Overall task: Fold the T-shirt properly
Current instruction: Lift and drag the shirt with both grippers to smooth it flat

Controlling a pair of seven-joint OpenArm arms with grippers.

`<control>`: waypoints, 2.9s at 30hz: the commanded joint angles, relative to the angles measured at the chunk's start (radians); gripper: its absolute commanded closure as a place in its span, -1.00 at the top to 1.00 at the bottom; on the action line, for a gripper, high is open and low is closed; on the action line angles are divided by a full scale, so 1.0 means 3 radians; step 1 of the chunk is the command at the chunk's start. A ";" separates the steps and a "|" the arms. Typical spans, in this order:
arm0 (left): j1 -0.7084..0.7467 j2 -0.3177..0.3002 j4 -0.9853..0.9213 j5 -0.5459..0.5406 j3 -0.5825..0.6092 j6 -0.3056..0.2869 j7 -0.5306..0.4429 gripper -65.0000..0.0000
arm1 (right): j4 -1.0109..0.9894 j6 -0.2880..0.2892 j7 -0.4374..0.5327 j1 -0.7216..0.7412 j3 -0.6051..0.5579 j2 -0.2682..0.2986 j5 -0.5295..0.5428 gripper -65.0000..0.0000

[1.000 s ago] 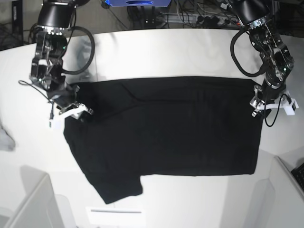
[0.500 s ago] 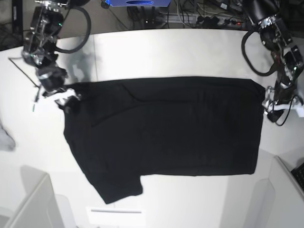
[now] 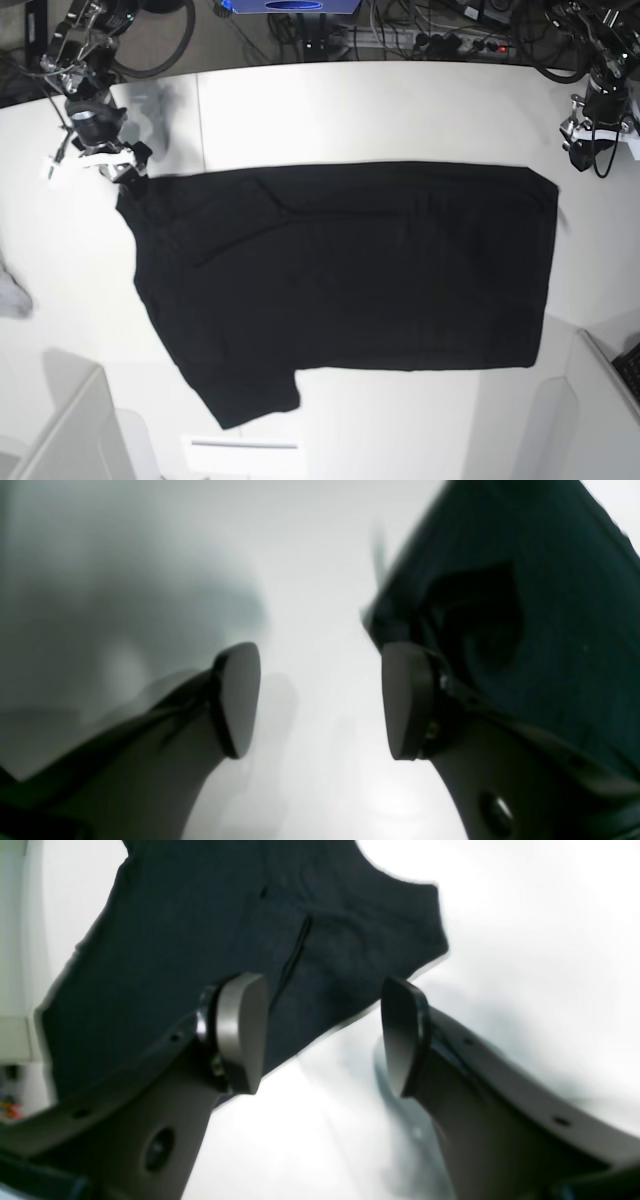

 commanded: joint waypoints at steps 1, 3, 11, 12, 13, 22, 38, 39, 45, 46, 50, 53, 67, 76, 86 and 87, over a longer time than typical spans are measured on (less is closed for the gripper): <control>-0.0027 -0.0044 -0.0073 -0.0046 -0.0017 -0.0008 -0.0032 0.15 | 0.0010 0.0029 0.0053 -0.0036 0.0025 0.0021 0.0076 0.06; -0.0099 -0.0055 -0.0217 -0.0046 -0.0017 -0.0008 -0.0037 0.15 | -0.0061 0.0029 0.0053 -0.0052 0.0025 0.0026 0.0143 0.05; -0.0319 -0.0070 -0.0299 -0.0041 0.0274 -0.0013 -0.0037 0.13 | -0.0414 0.0029 0.0145 -0.0016 0.0025 0.0026 0.0148 0.05; -0.0349 -0.0055 -0.0324 -0.0041 0.0274 -0.0008 -0.0037 0.13 | -0.0450 0.0029 0.0197 -0.0011 0.0025 0.0026 0.0148 0.05; -0.0385 -0.0055 -0.0360 -0.0041 0.0274 -0.0008 -0.0037 0.13 | -0.0501 0.0034 0.0248 -0.0006 0.0025 0.0031 0.0148 0.05; -0.0641 -0.0075 -0.0687 -0.0041 0.0285 -0.0003 -0.0037 0.13 | -0.0746 0.0039 0.0283 0.0194 0.0025 0.0047 0.0163 0.07; -0.0692 -0.0131 -0.0953 -0.0035 0.0402 0.0002 -0.0037 0.00 | -0.1452 0.0039 0.0283 0.0572 0.0000 0.0128 0.0143 0.05; -0.0692 -0.0131 -0.0953 -0.0035 0.0402 0.0002 -0.0037 -0.11 | -0.1488 0.0039 0.0283 0.0588 -0.0005 0.0159 0.0158 0.05; -0.0692 -0.0142 -0.0953 -0.0035 0.0402 0.0002 -0.0037 -0.97 | -0.1544 0.0039 0.0304 0.0628 0.0020 0.0190 0.0163 -0.09; -0.0692 -0.0142 -0.0953 -0.0035 0.0402 0.0002 -0.0037 -1.00 | -0.1544 0.0039 0.0304 0.0628 0.0020 0.0195 0.0163 -0.21; -0.0661 -0.0142 -0.0917 -0.0035 0.0397 0.0002 -0.0037 -1.00 | -0.1544 0.0090 0.0299 0.0634 0.0015 0.0200 0.0163 -0.80; -0.0620 -0.0142 -0.0800 -0.0035 0.0397 0.0007 -0.0037 -1.00 | -0.1529 0.0341 0.0283 0.0634 0.0020 0.0200 0.0163 -1.00; -0.0232 -0.0295 -0.0493 -0.0061 0.0397 0.0007 -0.0022 -1.00 | -0.0905 0.0412 0.0283 0.0143 0.0025 0.0190 0.0168 -1.00; 0.0091 -0.0290 -0.0089 -0.0066 0.0428 0.0002 -0.0017 -1.00 | -0.0562 0.0412 0.0283 -0.0272 0.0025 0.0169 0.0168 -1.00; 0.0474 -0.0290 0.0182 -0.0071 0.0412 -0.0008 -0.0012 -1.00 | -0.0312 0.0412 0.0283 -0.0681 0.0025 0.0164 0.0168 -1.00; 0.0505 -0.0290 0.0187 -0.0071 0.0412 -0.0008 -0.0012 -1.00 | -0.0312 0.0412 0.0283 -0.0706 0.0025 0.0164 0.0168 -1.00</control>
